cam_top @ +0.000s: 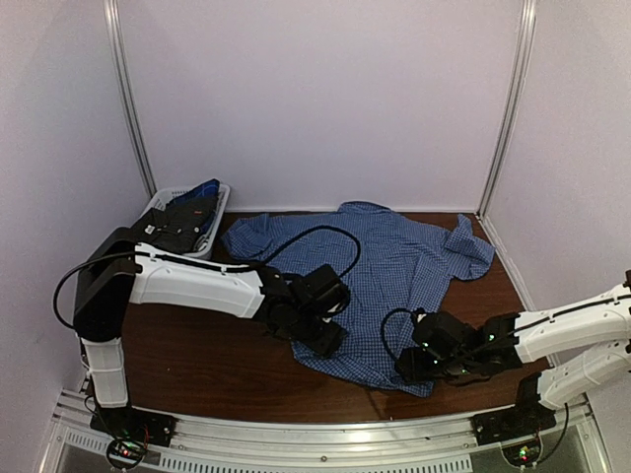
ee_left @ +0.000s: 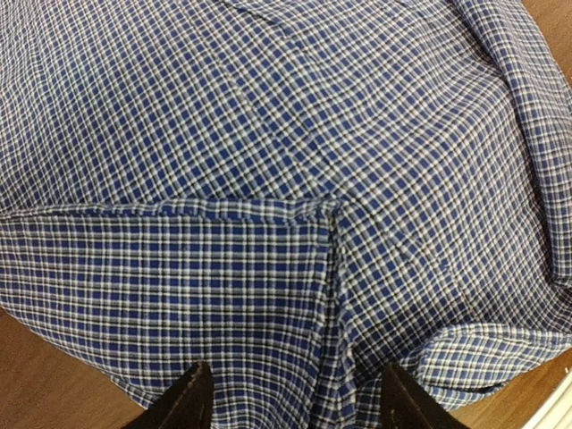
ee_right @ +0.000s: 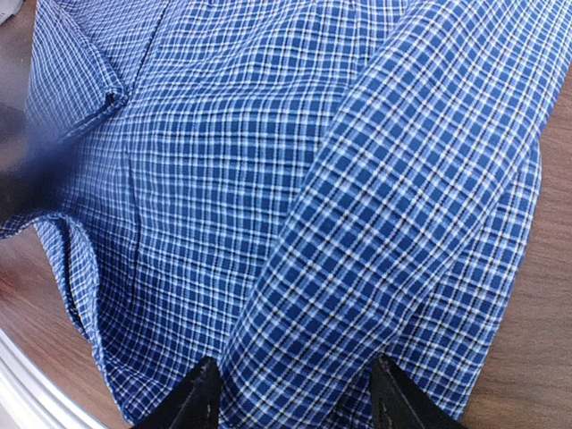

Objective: Fold and stack the long sleeve shirts
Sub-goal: Flatten out the crumpled shirt at the center of the board.

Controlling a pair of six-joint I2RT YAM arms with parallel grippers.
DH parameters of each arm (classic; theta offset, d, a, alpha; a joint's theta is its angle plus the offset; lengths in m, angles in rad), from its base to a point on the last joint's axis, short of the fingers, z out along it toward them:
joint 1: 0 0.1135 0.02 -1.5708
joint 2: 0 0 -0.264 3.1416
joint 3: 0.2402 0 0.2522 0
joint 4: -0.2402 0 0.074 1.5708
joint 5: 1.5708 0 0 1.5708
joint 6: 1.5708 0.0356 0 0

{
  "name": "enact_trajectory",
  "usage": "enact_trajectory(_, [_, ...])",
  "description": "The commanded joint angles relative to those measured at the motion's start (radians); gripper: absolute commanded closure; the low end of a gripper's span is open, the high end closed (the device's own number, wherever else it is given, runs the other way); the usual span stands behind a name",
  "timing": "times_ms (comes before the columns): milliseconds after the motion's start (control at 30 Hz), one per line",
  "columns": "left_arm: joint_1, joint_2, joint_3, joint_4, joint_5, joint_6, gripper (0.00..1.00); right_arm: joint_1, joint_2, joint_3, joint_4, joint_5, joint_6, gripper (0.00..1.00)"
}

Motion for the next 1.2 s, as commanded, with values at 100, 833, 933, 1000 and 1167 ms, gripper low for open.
enact_trajectory(100, [-0.004, 0.007, 0.026, -0.020, -0.052, -0.020, 0.49, 0.010, 0.050, 0.004, 0.079, 0.030, 0.037, 0.43])
enact_trajectory(833, [-0.006, -0.507, -0.547, -0.029, -0.055, -0.475, 0.86, 0.009, -0.189, -0.035, -0.353, 0.107, 0.111, 1.00])
enact_trajectory(933, [-0.006, -0.538, -0.594, -0.020, -0.017, -0.502, 0.81, 0.009, -0.304, -0.093, -0.349, 0.036, 0.138, 1.00])
enact_trajectory(1000, [-0.006, -0.542, -0.600, -0.021, 0.002, -0.508, 0.78, 0.010, -0.359, -0.120, -0.346, -0.005, 0.159, 1.00])
enact_trajectory(1167, [-0.005, -0.579, -0.585, -0.061, -0.017, -0.515, 0.70, 0.009, -0.401, -0.125, -0.390, -0.059, 0.204, 1.00])
